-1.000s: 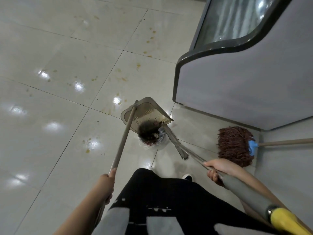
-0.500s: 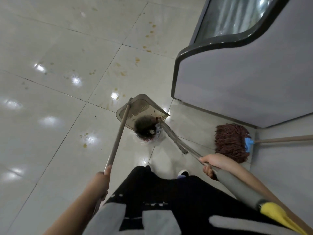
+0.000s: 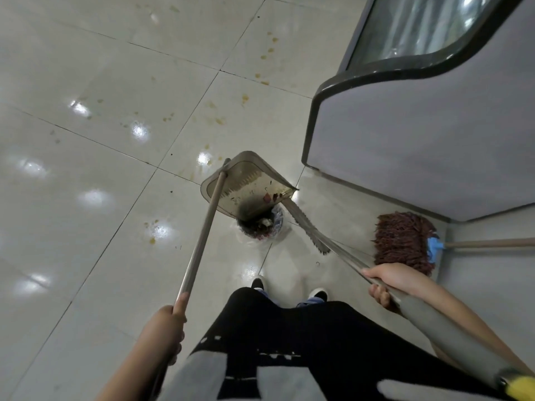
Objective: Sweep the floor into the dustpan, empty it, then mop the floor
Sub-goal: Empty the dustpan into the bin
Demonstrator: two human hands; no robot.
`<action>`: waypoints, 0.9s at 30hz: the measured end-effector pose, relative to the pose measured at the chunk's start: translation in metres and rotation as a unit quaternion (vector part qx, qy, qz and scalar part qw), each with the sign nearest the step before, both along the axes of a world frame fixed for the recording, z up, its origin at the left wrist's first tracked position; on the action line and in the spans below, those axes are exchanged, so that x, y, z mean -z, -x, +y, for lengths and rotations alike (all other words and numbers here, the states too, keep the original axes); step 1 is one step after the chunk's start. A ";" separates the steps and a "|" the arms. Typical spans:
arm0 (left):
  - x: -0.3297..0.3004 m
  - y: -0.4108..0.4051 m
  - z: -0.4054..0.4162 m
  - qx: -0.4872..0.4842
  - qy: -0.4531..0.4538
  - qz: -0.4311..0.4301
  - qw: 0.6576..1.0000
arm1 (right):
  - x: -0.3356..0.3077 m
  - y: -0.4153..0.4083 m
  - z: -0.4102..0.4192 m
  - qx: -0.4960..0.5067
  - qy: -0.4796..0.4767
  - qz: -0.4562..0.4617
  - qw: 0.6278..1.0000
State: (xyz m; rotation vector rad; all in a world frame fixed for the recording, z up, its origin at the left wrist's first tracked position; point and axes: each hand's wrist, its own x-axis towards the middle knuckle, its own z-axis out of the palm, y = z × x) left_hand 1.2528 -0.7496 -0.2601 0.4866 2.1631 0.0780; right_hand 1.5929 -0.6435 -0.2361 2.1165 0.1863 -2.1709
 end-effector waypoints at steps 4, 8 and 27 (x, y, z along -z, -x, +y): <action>0.017 0.015 -0.006 0.013 -0.011 0.017 1.000 | 0.004 -0.008 -0.007 0.005 -0.008 -0.014 1.000; 0.030 0.021 -0.003 0.042 -0.001 0.010 0.999 | -0.009 -0.012 -0.022 -0.005 -0.011 -0.017 1.000; 0.066 -0.044 0.024 0.038 -0.032 -0.021 0.999 | 0.011 -0.034 -0.070 -0.004 -0.068 -0.027 0.997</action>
